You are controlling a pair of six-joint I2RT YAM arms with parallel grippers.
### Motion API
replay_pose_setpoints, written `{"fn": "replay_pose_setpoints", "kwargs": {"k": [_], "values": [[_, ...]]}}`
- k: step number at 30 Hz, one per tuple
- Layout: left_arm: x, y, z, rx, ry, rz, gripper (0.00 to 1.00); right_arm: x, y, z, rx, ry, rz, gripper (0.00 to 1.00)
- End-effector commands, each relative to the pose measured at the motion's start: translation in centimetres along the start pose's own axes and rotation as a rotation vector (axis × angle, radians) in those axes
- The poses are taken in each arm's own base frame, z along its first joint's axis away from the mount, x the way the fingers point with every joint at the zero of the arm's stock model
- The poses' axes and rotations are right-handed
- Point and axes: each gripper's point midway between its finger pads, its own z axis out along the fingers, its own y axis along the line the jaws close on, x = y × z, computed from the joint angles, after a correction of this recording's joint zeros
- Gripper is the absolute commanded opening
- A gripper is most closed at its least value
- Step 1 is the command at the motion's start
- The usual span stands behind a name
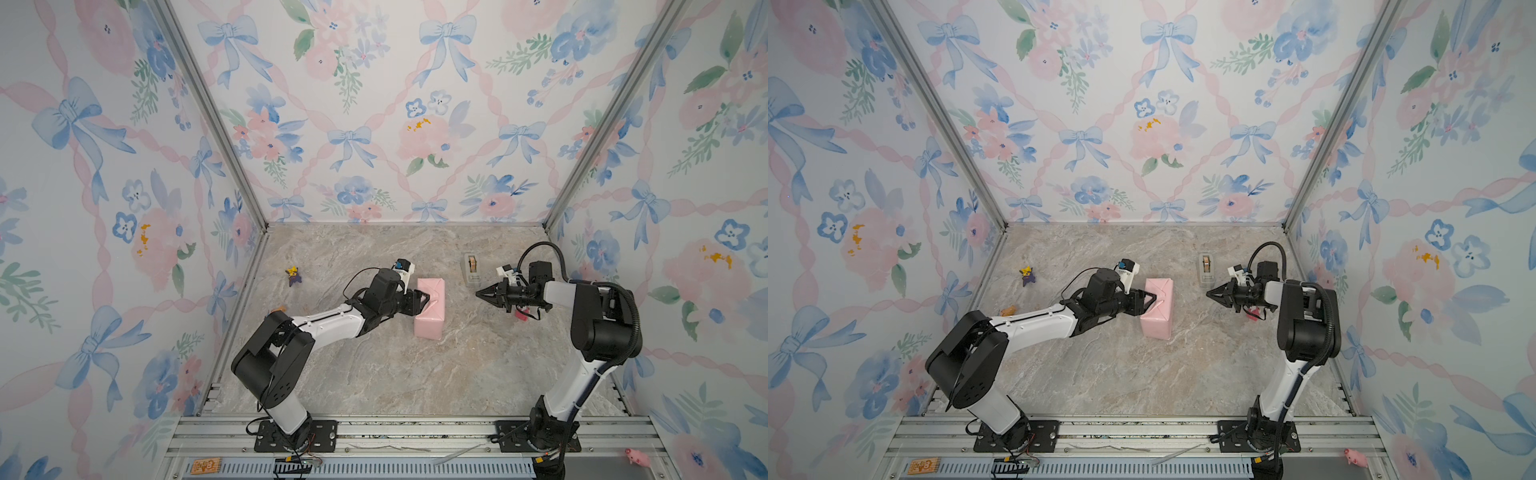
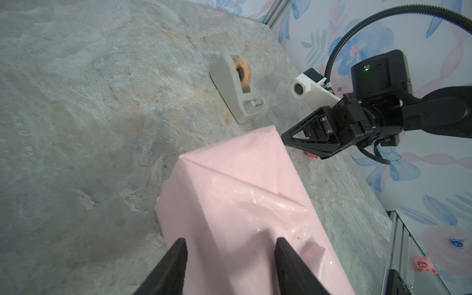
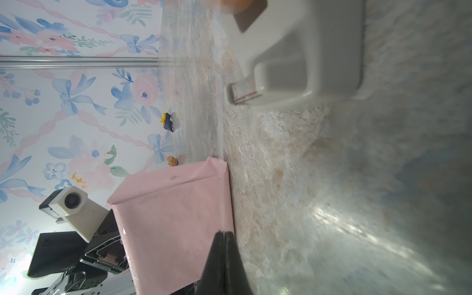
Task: Wrap a gift box in wrapping paper
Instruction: Tear off the tape with the cutter.
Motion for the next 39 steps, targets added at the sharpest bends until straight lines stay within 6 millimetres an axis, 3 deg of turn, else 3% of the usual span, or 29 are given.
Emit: {"fn": "replay_pose_setpoints", "kwargs": {"k": [1,9,15,25,39], "values": [[3.9,3.2,0.2,-0.128,0.125,0.006,0.57,-0.6,-1.3,0.4,-0.001,-0.021,0.021,0.0],[3.9,2.9,0.3,-0.126,0.125,0.011,0.57,-1.1,-4.2,1.2,0.045,-0.032,0.087,0.0],[4.0,2.8,0.4,-0.129,0.127,0.018,0.57,-0.5,-6.5,0.8,0.158,-0.028,0.122,0.0],[3.9,2.8,0.3,-0.135,0.125,0.025,0.57,-0.3,-7.4,-1.2,0.342,-0.038,0.141,0.0],[4.0,2.8,0.2,-0.135,0.126,0.033,0.57,1.2,-8.6,-1.6,0.411,-0.009,0.218,0.0]]}}
